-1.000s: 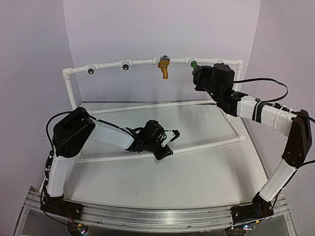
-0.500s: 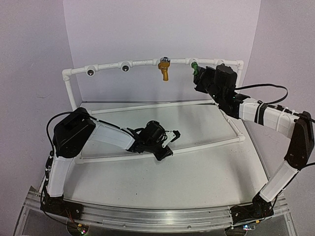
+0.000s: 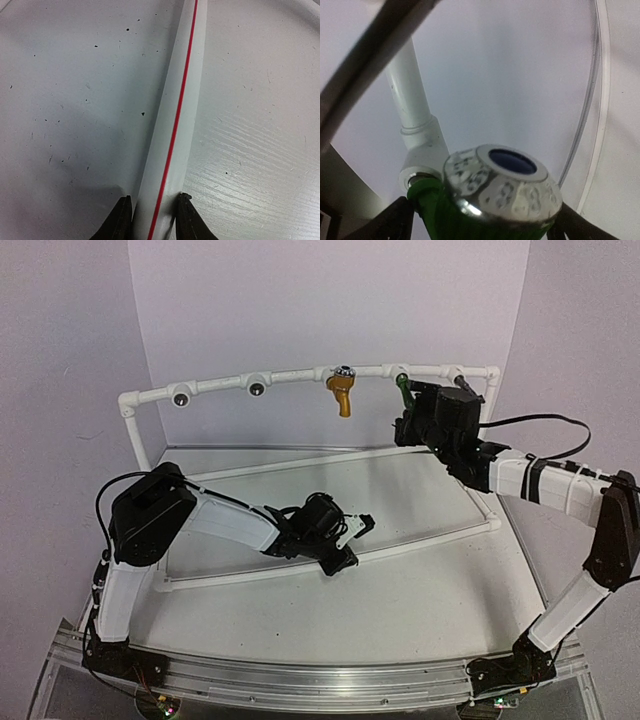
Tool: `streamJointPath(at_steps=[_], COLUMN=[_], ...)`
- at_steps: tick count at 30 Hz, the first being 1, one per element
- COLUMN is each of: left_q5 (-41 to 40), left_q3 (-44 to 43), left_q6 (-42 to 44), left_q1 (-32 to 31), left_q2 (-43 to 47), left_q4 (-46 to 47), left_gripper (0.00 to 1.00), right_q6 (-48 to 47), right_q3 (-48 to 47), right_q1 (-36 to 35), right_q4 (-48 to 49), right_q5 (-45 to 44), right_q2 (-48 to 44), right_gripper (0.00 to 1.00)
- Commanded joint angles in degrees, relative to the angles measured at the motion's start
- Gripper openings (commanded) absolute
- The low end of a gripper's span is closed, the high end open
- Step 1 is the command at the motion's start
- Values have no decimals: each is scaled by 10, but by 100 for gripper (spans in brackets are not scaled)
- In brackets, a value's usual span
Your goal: Install the water faucets
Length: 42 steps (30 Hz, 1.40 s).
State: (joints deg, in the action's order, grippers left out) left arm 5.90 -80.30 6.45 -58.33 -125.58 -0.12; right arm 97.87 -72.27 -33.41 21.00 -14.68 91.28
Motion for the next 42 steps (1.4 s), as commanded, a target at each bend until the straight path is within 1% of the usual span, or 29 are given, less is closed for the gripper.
streamJointPath(at_steps=[1,3,5,8,11,12,14,16,18,20,22,23,24,26,29,32,34,37,40,42], left_q5=[90,91,93,94,94,93,89,87,88,88,86,82,79,98,129,162,176,201,229,237], left_q3=[26,25,25,23,22,22,23,24,25,29,34,37,42,60,88,99,103,106,106,107], left_q6=[-27,-27,-27,-28,-27,-27,-28,-27,-27,-28,-30,-34,-40,-51,-81,-96,-102,-117,-141,-155], left_q1=[-43,-43,-43,-44,-44,-44,-45,-45,-45,-44,-43,-43,-40,-27,5,36,44,50,51,51], left_q2=[-42,-42,-43,-45,-45,-46,-45,-44,-43,-37,-30,-25,-17,8,52,97,135,180,214,234], left_q4=[-160,-160,-160,-160,-162,-162,-163,-163,-163,-163,-161,-159,-153,-130,-93,-87,-88,-88,-88,-86], left_gripper=[12,12,12,12,12,12,12,13,14,16,20,25,31,44,59,67,70,75,77,78], right_q6=[-91,-108,-135,-185,-220,-231,-259,-272,-295,-353,-444,-499,-562,-649,-737,-811,-842,-845,-845,-863], right_q3=[25,50,67,75,82,84,82,103,111,110,112,114,114,117,120,92,65,25,27,36], right_q1=[-7,-8,-9,-10,-12,-16,-22,-24,-29,-33,-36,-36,-36,-36,-31,-27,-19,17,43,47], right_q4=[6,9,19,39,40,26,-8,-31,-92,-155,-199,-216,-243,-292,-320,-334,-353,-383,-385,-369], right_q5=[-12,-21,-17,-6,-2,-7,-6,-7,-11,-6,2,15,22,14,15,43,62,129,185,219], right_q2=[-42,-63,-76,-90,-105,-112,-126,-149,-167,-176,-176,-169,-160,-134,-82,-14,42,107,144,159], right_gripper=[92,92,95,97,93,92,92,90,88,88,90,91,92,94,97,98,98,98,97,96])
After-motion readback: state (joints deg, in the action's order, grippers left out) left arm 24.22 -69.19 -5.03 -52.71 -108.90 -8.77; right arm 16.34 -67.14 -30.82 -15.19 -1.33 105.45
